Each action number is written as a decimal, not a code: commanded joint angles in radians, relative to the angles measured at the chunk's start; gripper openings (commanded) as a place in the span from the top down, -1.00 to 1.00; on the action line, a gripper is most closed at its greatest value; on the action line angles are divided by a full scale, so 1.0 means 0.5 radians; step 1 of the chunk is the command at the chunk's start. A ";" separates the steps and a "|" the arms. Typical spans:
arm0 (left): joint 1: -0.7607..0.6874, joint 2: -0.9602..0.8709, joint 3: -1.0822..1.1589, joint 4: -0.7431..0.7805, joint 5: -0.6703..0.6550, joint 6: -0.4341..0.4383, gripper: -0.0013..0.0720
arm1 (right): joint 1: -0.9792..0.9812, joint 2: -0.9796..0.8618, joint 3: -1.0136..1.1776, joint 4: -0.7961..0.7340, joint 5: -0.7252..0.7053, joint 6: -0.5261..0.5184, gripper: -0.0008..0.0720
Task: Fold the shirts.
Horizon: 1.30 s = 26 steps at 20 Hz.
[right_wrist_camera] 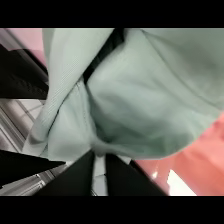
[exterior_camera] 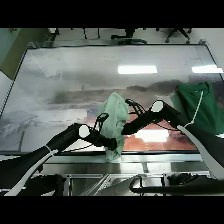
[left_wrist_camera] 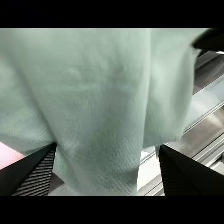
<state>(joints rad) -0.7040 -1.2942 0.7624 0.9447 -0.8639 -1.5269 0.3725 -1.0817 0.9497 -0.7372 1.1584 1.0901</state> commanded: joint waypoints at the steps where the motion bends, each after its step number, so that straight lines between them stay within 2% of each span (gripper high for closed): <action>1: 0.014 -0.055 0.116 0.179 -0.195 -0.002 -0.93 | -0.125 0.027 0.006 -0.008 0.093 -0.028 -0.19; 2: 0.023 -0.055 0.135 0.226 -0.249 -0.004 -0.65 | -0.157 0.027 0.006 -0.008 0.085 -0.028 -0.19; 3: 0.044 -0.055 0.138 0.259 -0.286 -0.008 -0.24 | -0.171 0.018 0.006 -0.005 0.067 -0.028 -0.19; 4: 0.062 -0.056 0.136 0.267 -0.327 -0.009 -0.16 | -0.170 0.005 0.005 -0.005 0.047 -0.028 -0.19; 8: 0.096 -0.054 0.071 0.269 -0.304 -0.008 -0.15 | -0.168 -0.098 0.005 0.023 -0.001 -0.098 -0.21; 11: 0.100 -0.055 0.057 0.269 -0.279 -0.008 -0.15 | -0.166 -0.211 0.005 0.272 -0.003 -0.285 -0.21; 12: 0.100 -0.055 0.057 0.268 -0.256 -0.008 -0.09 | -0.166 -0.240 0.005 0.358 -0.002 -0.354 -0.21; 13: 0.100 -0.055 0.057 0.268 -0.242 -0.008 0.53 | -0.166 -0.265 0.005 0.432 0.005 -0.406 -0.21; 14: 0.100 -0.055 0.057 0.268 -0.220 -0.008 0.85 | -0.166 -0.286 0.005 0.480 0.029 -0.430 -0.21; 18: 0.105 -0.055 0.057 0.275 -0.193 -0.007 0.93 | -0.164 -0.317 0.005 0.556 0.238 -0.462 -0.19; 20: 0.144 -0.054 0.059 0.273 -0.181 -0.007 0.93 | -0.164 -0.318 0.005 0.556 0.268 -0.513 0.46; 21: 0.179 -0.050 0.060 0.270 -0.182 -0.008 0.93 | -0.164 -0.318 0.004 0.557 0.266 -0.513 0.55; 22: 0.223 -0.031 0.060 0.270 -0.189 -0.008 0.93 | -0.164 -0.318 0.004 0.557 0.266 -0.514 0.84; 23: 0.272 0.005 0.060 0.270 -0.193 -0.007 0.93 | -0.165 -0.317 0.004 0.557 0.266 -0.514 0.93; 26: 0.481 0.265 0.070 0.249 -0.236 -0.007 0.93 | -0.192 -0.282 0.033 0.695 0.285 -0.515 0.93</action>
<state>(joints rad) -0.5407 -1.2480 0.7925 1.0801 -0.9657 -1.5307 0.2852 -1.2354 0.9554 -0.4503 1.2831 0.8406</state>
